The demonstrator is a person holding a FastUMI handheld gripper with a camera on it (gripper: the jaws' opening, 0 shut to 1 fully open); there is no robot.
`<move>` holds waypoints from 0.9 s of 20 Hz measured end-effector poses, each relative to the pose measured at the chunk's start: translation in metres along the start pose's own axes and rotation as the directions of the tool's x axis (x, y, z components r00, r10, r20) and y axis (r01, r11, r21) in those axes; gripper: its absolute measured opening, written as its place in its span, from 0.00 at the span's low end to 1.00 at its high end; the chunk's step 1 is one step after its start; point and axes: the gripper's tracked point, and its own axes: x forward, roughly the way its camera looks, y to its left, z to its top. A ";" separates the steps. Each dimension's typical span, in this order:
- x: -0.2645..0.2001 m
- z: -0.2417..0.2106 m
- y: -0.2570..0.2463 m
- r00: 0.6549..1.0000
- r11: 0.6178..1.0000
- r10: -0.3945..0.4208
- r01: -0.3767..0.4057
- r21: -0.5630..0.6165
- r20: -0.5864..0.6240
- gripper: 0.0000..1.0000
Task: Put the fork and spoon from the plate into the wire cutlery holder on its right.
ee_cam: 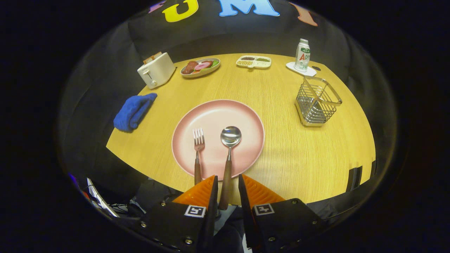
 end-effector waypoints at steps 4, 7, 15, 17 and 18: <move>0.009 -0.014 -0.002 0.999 1.000 -0.006 0.005 -0.018 -0.049 0.35; 0.014 -0.018 -0.003 0.998 1.000 0.000 -0.001 -0.009 -0.068 0.36; 0.016 -0.019 -0.001 0.996 0.997 0.040 -0.035 0.064 -0.075 0.04; 0.014 -0.018 0.000 0.996 0.995 0.052 -0.045 0.092 -0.071 0.04; 0.013 -0.018 -0.002 0.996 0.994 0.051 -0.044 0.098 -0.072 0.04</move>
